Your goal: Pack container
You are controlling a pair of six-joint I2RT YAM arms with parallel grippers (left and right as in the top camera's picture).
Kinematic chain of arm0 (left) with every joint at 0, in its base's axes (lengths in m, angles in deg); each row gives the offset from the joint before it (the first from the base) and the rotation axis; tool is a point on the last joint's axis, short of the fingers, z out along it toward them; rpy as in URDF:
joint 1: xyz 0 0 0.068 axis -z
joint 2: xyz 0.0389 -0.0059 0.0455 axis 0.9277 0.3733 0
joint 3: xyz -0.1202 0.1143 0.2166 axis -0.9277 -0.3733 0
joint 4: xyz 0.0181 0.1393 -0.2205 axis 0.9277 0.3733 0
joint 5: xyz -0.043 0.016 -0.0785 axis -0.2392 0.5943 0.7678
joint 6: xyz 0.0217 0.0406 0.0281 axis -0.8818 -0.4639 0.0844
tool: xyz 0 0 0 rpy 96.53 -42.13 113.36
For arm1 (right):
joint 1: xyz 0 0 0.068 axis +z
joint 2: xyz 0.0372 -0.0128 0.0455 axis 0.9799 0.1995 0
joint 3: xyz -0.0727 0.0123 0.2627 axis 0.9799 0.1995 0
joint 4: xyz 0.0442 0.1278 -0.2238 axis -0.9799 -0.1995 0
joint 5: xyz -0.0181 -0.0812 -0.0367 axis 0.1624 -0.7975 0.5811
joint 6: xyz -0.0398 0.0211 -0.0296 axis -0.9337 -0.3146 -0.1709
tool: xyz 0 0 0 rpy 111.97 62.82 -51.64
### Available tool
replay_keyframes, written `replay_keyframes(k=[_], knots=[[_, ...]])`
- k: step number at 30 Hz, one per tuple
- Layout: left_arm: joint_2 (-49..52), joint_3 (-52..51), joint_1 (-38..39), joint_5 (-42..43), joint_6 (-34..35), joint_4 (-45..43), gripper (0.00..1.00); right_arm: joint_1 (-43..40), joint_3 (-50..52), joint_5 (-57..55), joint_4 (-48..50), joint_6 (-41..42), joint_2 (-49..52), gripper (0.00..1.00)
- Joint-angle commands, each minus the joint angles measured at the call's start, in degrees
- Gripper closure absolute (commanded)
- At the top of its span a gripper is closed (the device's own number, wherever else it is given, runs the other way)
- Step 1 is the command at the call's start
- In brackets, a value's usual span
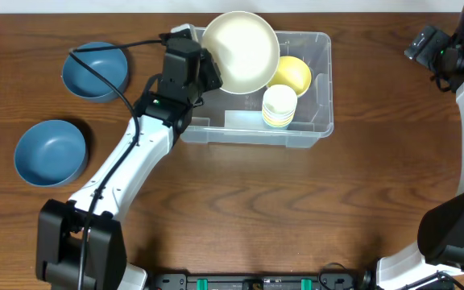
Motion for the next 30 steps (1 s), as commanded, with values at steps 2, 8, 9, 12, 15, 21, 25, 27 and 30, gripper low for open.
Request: replay_keyframes(k=[2,8,9,12,15,21,25,27,30], knots=[[2.7,0.8,0.0,-5.5,5.1,0.7,0.94,-0.2,-0.7,-0.3,0.1,0.5,-0.8,0.01],[5.7,0.8,0.0,-5.7,5.1,2.6,0.94,-0.2,-0.7,-0.3,0.1,0.5,-0.8,0.01],[6.1,0.8,0.0,-5.7,5.0,2.7,0.94,-0.2,-0.7,-0.3,0.1,0.5,-0.8,0.01],[7.2,0.8,0.0,-5.7,5.0,3.0,0.94,-0.2,-0.7,-0.3,0.1,0.5,-0.8,0.01],[8.3,0.8,0.0,-5.7,5.0,3.0,0.94,-0.2,-0.7,-0.3,0.1,0.5,-0.8,0.01],[10.6,0.8,0.0,-5.7,5.0,3.1,0.94,-0.2,-0.7,-0.3,0.1,0.5,-0.8,0.01],[11.6,0.8,0.0,-5.7,6.1,4.2,0.94,-0.2,-0.7,-0.3,0.1,0.5,-0.8,0.01],[11.7,0.8,0.0,-5.7,7.2,5.3,0.94,-0.2,-0.7,-0.3,0.1,0.5,-0.8,0.01],[11.6,0.9,0.0,-5.7,7.1,5.6,0.94,-0.2,-0.7,-0.3,0.1,0.5,-0.8,0.01]])
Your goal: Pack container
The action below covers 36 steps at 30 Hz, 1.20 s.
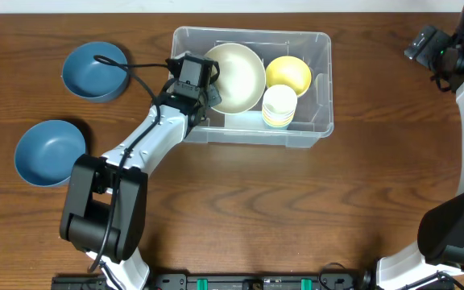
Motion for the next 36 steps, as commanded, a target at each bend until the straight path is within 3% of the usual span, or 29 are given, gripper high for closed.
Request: replay_keyframes(k=[1,7,21,30,36], knots=[[-0.2,1.0,0.0,-0.9,1.5,0.3,0.94,-0.2,-0.7,-0.3,0.1,0.5,-0.8,0.01],[-0.2,7.1,0.0,-0.9,-1.3,8.5,0.94,-0.2,-0.7,-0.3,0.1,0.5,-0.8,0.01],[-0.2,31.9,0.0,-2.2,-10.2,28.6,0.94,-0.2,-0.7,-0.3,0.1,0.5,-0.8,0.01],[0.5,33.3,0.0,-1.2,-10.2,38.1,0.94,-0.2,-0.7,-0.3,0.1,0.5,-0.8,0.01],[2.6,33.3,0.0,-0.3,-10.4,37.8,0.94,-0.2,-0.7,-0.3,0.1,0.5,-0.8,0.01]])
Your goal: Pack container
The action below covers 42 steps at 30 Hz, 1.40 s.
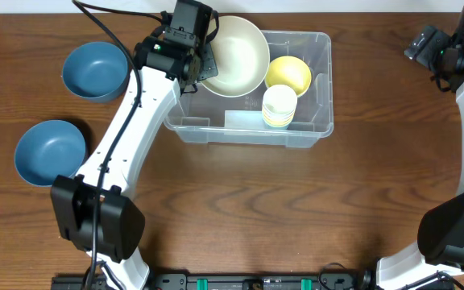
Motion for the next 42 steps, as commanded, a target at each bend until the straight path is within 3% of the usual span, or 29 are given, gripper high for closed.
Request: replay_keyframes(k=[1,13,42], knots=[[2.6,1.1,0.0,0.5,-0.8,-0.9,0.94,-0.2,-0.7,-0.3,0.1,0.5,-0.8,0.01],[11.6,1.1,0.0,0.5,-0.8,-3.1,0.94,-0.2,-0.7,-0.3,0.1,0.5,-0.8,0.01],[17.6,0.5,0.2,0.2,-0.8,-3.0,0.94,-0.2,-0.7,-0.3,0.1,0.5,-0.8,0.01]])
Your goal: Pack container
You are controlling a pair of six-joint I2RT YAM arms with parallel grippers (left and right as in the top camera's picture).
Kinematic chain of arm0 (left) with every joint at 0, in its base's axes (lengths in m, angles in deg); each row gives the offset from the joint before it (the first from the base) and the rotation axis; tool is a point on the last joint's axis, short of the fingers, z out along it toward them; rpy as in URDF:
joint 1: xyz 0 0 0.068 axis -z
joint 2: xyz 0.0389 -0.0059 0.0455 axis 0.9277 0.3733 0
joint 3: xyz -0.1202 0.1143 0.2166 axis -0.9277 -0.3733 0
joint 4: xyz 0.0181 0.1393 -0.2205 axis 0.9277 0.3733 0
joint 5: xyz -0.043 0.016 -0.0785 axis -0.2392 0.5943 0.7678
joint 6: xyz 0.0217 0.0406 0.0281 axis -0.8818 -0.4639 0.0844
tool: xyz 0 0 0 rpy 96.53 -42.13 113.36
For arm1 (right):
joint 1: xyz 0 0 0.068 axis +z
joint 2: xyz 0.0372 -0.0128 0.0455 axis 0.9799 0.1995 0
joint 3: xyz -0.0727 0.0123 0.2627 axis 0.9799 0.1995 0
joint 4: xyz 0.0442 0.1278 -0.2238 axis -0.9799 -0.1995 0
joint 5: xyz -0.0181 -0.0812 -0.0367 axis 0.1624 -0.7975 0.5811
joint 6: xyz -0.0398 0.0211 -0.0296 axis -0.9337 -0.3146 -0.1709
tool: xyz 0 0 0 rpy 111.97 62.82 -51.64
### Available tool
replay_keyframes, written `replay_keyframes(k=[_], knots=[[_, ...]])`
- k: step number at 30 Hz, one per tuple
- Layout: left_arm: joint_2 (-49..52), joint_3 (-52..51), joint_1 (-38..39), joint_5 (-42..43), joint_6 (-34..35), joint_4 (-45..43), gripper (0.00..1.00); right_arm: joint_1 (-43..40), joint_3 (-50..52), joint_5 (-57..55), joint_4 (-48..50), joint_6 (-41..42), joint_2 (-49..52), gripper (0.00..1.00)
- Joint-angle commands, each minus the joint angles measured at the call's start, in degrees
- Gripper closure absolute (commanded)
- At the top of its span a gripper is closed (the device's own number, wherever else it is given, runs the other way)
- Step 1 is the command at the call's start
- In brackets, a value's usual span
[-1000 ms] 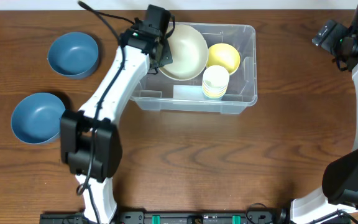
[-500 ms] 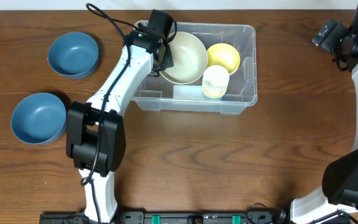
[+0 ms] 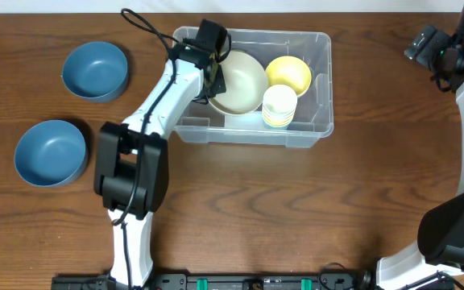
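A clear plastic container [image 3: 325, 89] stands at the back middle of the table. Inside it a large cream bowl [image 3: 242, 80] lies at the left. A yellow bowl [image 3: 291, 72] and a stack of pale cups [image 3: 279, 106] are at the right. My left gripper [image 3: 213, 84] reaches into the container and is shut on the cream bowl's left rim. My right gripper [image 3: 424, 45] hangs far off at the back right; its jaws cannot be made out.
Two blue bowls sit on the table to the left, one [image 3: 95, 71] at the back and one [image 3: 50, 151] nearer the front. A black cable loops above the left arm by the container's back left corner.
The cream bowl looked larger and overlapped the container's back wall; now it looks smaller and lies inside, beside the yellow bowl. My left gripper has moved right, into the container. The right arm is unchanged.
My left gripper held the cream bowl over the container's back edge. Then the bowl was low inside the container, then up again over the back left wall. Now it lies inside at the left, still gripped at its rim.
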Motion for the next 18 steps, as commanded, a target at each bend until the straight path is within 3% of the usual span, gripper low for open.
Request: replay_keyframes(k=[1,9,18], knots=[[0.4,0.5,0.1,-0.7,-0.8,-0.4,0.94,-0.2,-0.7,-0.3,0.1,0.5,-0.8,0.01],[0.4,0.5,-0.1,-1.0,-1.2,-0.8,0.63,-0.2,-0.7,-0.3,0.1,0.5,-0.8,0.01],[-0.6,3.9,-0.1,-0.9,-3.4,1.0,0.62,-0.2,-0.7,-0.3,0.1,0.5,-0.8,0.01]])
